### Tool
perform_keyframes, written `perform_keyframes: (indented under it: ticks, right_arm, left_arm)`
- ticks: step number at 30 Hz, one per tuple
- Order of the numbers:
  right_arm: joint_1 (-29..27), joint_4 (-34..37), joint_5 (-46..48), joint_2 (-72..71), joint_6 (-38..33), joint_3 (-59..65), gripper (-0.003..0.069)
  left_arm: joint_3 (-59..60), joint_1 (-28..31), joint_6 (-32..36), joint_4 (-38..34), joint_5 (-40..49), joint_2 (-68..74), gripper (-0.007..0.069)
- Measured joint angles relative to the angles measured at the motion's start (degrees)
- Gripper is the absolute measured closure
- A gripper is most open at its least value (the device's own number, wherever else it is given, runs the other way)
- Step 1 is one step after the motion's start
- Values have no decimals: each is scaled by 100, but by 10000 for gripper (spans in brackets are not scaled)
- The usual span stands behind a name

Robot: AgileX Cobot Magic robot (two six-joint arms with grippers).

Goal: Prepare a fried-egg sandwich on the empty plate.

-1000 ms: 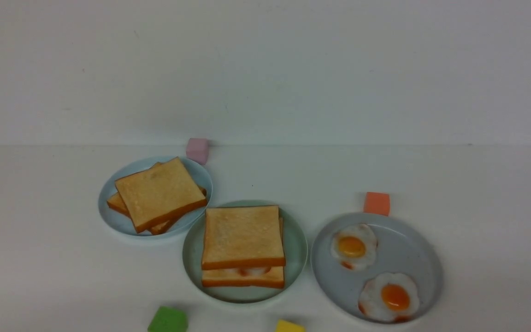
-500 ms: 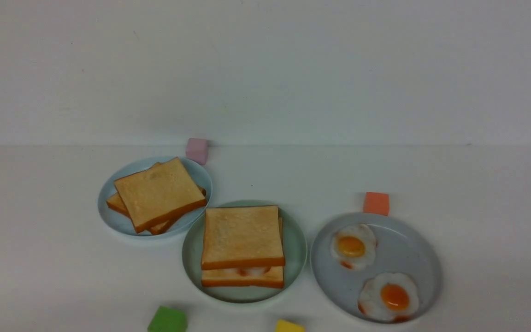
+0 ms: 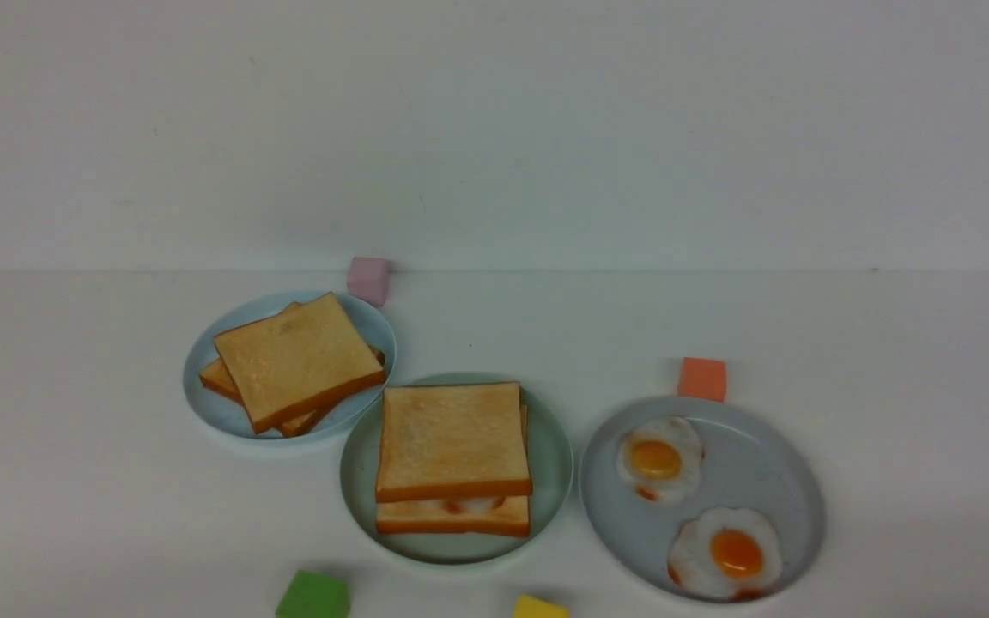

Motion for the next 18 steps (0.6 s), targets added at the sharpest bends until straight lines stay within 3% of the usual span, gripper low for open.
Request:
perform_keyframes:
  ticks: [3,18]
  right_arm:
    - [-29,24,-93,-164,0,500,567]
    - [-29,18,-398,-180,3,556,553]
  left_arm:
    - [0,0,0,0,-6,0,599]
    - [1,0,0,2,7,0,585]
